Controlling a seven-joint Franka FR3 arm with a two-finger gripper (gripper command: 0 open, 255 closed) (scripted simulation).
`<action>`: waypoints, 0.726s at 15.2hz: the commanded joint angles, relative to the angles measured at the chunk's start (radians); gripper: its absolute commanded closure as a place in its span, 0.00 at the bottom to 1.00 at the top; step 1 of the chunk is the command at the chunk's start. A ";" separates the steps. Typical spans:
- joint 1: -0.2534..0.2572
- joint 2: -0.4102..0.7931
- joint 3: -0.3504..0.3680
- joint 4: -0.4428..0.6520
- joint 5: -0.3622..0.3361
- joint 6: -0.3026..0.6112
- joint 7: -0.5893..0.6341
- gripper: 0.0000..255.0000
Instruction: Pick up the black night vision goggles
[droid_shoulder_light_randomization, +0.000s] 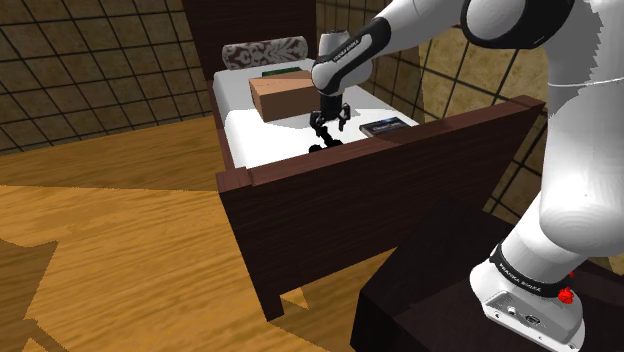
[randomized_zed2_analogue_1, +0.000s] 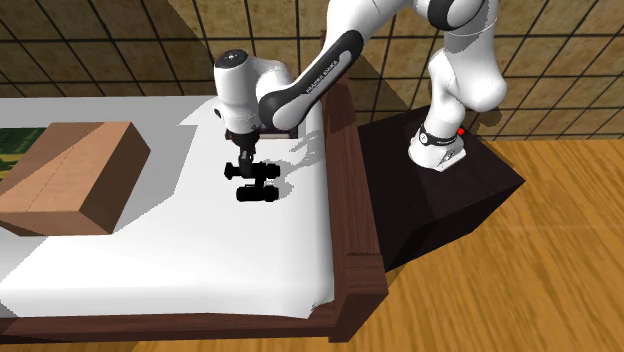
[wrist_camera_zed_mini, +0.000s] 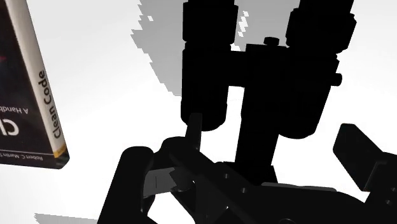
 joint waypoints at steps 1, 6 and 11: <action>-0.002 0.023 0.001 0.005 0.003 0.019 -0.001 0.00; -0.003 0.058 0.004 -0.006 0.008 0.066 -0.003 0.00; -0.002 0.058 0.004 -0.006 0.007 0.066 -0.001 1.00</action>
